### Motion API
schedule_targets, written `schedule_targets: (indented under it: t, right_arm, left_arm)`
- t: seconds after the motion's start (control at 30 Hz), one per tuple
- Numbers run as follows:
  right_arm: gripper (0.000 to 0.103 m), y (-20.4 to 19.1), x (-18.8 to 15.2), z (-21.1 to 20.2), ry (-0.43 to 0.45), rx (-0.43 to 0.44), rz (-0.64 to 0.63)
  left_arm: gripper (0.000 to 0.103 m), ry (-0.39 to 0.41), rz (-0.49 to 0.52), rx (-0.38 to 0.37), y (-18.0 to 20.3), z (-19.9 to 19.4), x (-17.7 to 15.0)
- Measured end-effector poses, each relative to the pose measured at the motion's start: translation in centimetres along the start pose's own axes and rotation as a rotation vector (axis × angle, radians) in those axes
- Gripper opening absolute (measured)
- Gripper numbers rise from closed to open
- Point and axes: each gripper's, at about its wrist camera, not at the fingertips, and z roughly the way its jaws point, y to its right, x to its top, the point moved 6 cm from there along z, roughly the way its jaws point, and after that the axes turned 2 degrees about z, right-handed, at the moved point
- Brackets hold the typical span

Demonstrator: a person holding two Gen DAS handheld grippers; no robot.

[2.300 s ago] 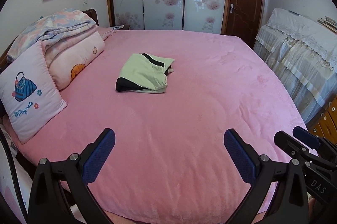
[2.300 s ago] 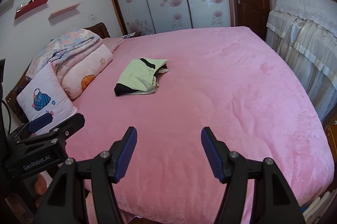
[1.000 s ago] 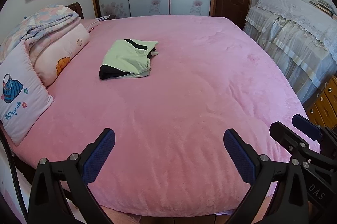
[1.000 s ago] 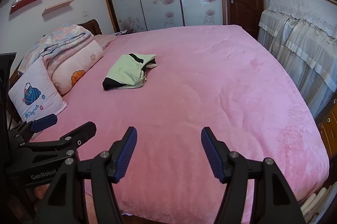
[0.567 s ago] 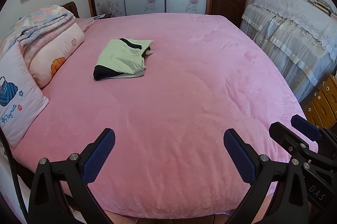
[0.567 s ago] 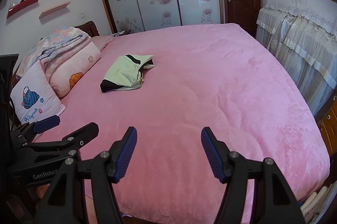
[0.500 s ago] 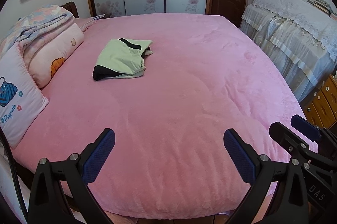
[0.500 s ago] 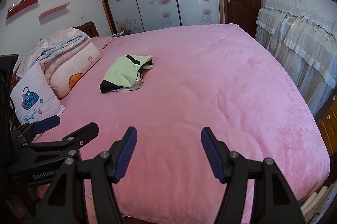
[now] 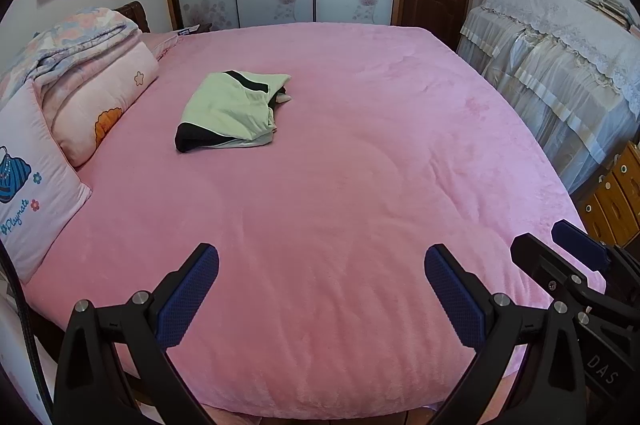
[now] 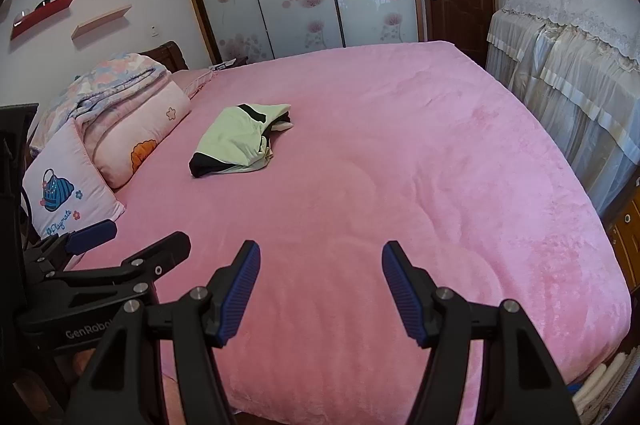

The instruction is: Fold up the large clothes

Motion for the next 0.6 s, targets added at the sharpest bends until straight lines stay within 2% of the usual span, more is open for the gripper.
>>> schedule_targets:
  t: [0.6]
  right_arm:
    - [0.064,0.02,0.04,0.04,-0.006,0.000,0.002]
  left_arm:
    - [0.102,-0.015,-0.013,0.001,-0.09,0.22,-0.26]
